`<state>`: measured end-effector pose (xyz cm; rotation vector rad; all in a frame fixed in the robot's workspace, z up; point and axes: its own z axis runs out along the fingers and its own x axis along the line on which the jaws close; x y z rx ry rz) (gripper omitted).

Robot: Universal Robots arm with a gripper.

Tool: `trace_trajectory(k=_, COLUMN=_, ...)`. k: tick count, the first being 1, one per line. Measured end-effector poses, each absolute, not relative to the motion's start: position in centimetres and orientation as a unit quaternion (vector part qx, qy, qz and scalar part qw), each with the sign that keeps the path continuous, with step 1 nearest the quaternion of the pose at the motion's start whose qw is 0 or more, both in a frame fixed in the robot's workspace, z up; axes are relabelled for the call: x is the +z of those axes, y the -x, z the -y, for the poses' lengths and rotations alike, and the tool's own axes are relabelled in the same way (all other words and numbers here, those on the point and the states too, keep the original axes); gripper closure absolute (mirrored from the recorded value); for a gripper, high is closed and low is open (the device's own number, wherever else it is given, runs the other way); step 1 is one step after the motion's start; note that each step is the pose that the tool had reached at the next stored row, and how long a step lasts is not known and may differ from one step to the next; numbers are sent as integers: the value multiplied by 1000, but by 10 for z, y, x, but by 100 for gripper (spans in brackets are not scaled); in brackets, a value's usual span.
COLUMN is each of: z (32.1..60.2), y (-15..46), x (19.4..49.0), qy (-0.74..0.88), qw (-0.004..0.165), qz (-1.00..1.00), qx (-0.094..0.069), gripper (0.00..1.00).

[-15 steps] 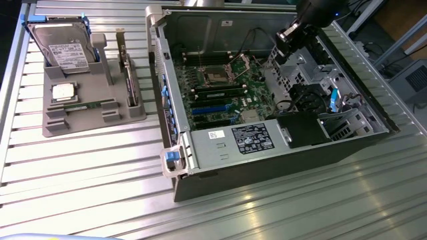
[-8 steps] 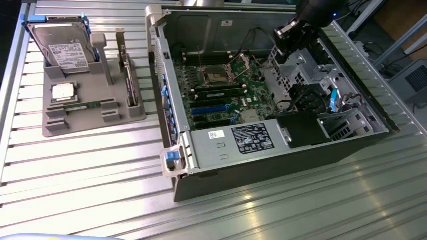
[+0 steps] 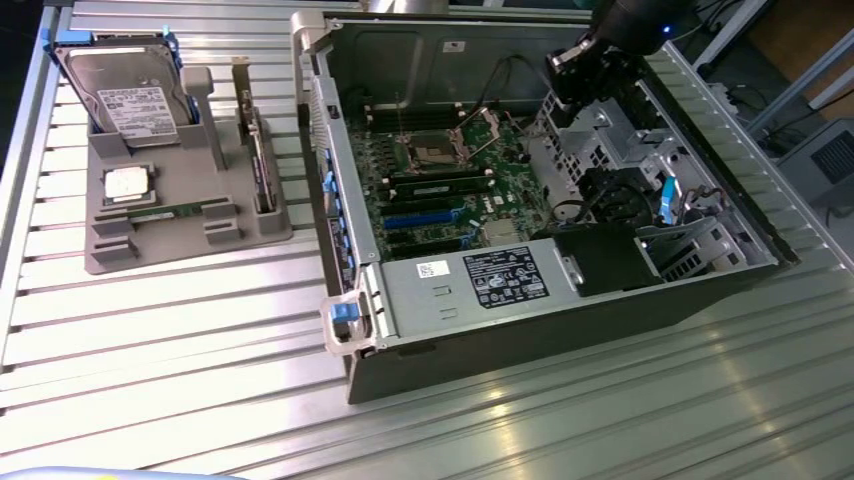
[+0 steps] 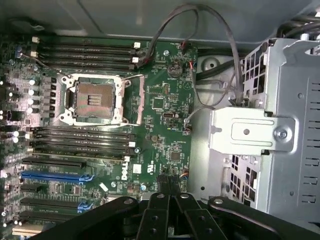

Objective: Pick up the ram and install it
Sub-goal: 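Press down the ram until it locks into place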

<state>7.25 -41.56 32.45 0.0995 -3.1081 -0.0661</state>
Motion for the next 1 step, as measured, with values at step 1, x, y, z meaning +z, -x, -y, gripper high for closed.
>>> trace_trajectory(k=1, z=416, y=-72, x=324, qy=-32, qw=16, qz=999, qx=-21, gripper=90)
